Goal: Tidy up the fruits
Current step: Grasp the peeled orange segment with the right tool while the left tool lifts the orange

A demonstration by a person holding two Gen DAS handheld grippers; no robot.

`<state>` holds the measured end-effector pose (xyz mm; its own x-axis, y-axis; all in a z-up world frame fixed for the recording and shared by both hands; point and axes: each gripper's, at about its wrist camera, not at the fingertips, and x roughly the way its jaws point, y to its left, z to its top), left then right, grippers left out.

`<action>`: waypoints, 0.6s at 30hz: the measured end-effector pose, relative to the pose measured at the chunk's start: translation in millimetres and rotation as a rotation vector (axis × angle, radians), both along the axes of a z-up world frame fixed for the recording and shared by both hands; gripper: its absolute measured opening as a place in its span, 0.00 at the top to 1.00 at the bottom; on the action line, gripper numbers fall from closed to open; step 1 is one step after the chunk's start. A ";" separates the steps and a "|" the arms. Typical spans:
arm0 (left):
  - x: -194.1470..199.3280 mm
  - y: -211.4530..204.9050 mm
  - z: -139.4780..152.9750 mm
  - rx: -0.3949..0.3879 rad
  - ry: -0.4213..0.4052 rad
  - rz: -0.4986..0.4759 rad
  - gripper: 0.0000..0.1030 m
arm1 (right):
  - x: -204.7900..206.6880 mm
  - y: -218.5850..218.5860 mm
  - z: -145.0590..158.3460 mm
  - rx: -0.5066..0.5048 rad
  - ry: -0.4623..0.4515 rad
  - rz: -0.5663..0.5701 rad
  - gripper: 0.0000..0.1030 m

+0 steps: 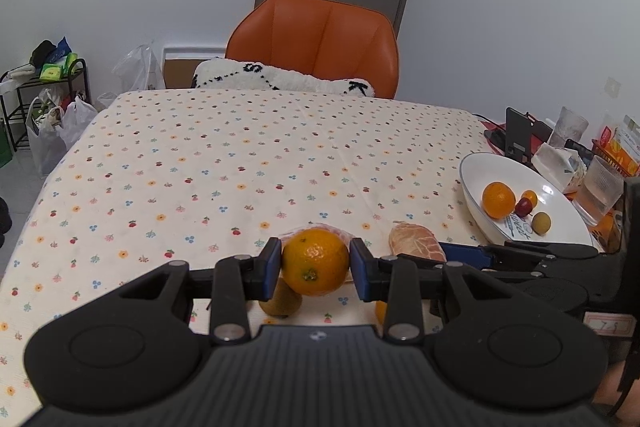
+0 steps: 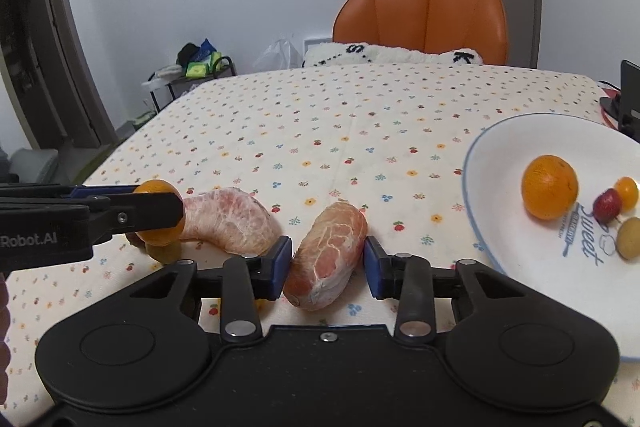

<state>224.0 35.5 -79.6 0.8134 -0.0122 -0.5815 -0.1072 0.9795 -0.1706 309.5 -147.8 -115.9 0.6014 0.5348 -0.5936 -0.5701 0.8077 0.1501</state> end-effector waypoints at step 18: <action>3.1 -35.1 21.0 0.020 -0.054 -0.062 0.66 | -11.2 -46.5 27.2 0.085 -0.053 -0.063 0.81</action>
